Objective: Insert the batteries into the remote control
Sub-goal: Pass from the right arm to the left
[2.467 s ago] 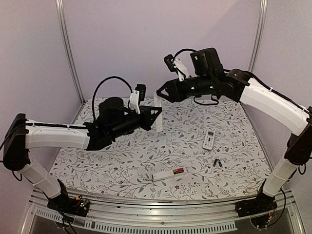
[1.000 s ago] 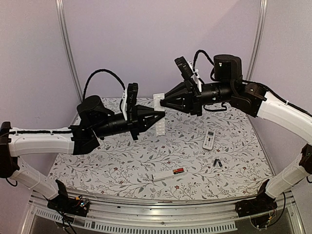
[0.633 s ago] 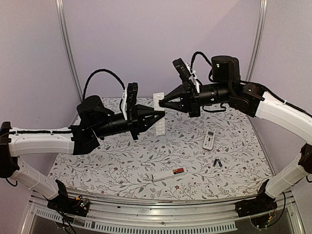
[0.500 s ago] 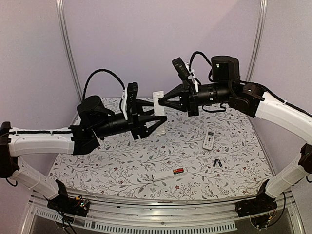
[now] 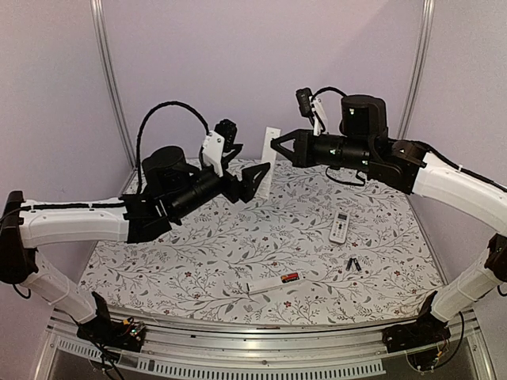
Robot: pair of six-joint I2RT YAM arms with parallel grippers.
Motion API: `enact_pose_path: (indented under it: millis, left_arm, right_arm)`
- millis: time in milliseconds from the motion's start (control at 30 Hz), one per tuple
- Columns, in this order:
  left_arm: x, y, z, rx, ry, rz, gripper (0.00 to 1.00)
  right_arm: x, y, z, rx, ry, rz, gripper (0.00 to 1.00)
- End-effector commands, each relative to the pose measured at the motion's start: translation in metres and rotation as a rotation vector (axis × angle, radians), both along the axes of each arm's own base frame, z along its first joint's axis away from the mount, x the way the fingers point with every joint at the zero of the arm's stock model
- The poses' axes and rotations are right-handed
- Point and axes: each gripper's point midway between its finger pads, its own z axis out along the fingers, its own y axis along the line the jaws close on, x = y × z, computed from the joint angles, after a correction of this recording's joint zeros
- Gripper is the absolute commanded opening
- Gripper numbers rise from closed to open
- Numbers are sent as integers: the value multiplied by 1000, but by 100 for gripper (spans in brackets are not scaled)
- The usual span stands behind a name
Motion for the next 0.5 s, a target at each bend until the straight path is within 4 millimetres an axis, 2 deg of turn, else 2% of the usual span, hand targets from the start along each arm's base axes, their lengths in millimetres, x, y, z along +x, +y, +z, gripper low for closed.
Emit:
enact_pose_path:
  millis: [0,267,400,467]
  left_arm:
    - [7,-10,-14,60,29,34,89]
    - [6,-35,-29,85,79,-52,86]
    - [14,-37,-29,90,81,-14,75]
    - [17,-39,-33,104,90,-12,73]
  right_arm:
    - [22,-16,-14,14,117,-221,0]
    - [26,-19,-18,-5,131,-271,0]
    - [27,-18,-21,-13,131,-272,0]
    - [28,-17,-21,-12,129,-271,0]
